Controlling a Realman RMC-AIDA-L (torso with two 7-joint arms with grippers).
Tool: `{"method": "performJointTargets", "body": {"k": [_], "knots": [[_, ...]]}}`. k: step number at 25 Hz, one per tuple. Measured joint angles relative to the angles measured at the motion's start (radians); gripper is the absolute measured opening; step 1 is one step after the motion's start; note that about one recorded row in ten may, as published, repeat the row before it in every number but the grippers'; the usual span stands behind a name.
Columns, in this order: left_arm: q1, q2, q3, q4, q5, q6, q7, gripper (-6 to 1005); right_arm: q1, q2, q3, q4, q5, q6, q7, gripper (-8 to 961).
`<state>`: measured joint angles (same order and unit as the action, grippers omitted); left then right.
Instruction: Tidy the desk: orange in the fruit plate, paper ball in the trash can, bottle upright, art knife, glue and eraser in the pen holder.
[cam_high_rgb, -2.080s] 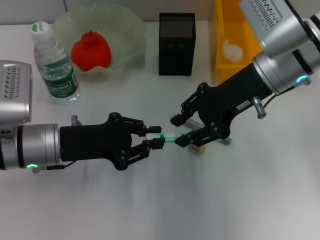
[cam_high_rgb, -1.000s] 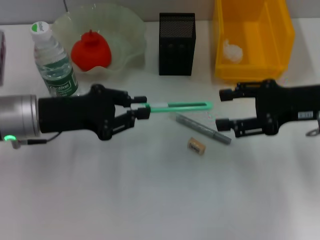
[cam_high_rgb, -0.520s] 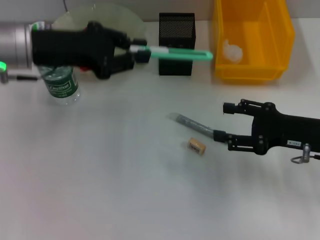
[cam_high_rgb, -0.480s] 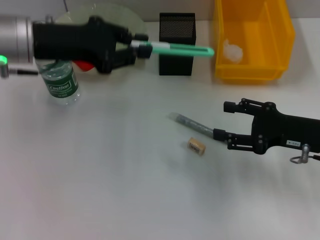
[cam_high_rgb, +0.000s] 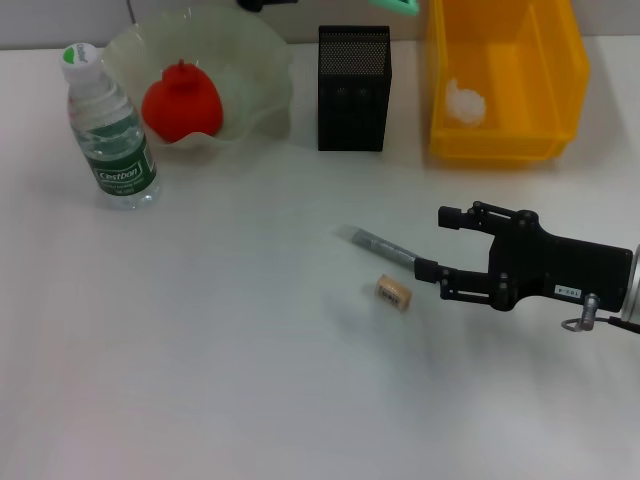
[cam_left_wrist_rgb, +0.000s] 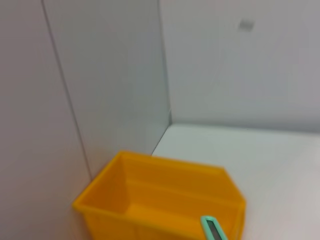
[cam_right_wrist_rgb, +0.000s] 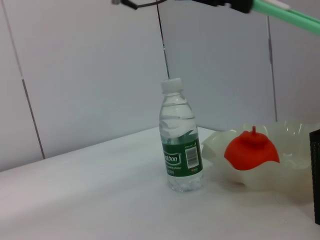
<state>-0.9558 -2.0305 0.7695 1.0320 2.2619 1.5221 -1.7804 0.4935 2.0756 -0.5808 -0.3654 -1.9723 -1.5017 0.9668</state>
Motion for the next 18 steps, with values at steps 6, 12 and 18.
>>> {"method": "performJointTargets", "body": {"k": [6,12,18], "knots": [[-0.094,-0.031,0.010,-0.004,0.204,-0.073,-0.047,208,0.001,0.002,0.004,0.011,0.000,0.001,-0.001,787],[-0.125,-0.036,0.117,-0.007,0.302,-0.119,-0.112,208,0.001,0.003,0.004,0.014,0.000,0.004,-0.001,787],[-0.150,-0.040,0.181,-0.006,0.398,-0.164,-0.162,209,0.007,0.003,0.004,0.014,0.000,0.004,-0.001,786]]}}
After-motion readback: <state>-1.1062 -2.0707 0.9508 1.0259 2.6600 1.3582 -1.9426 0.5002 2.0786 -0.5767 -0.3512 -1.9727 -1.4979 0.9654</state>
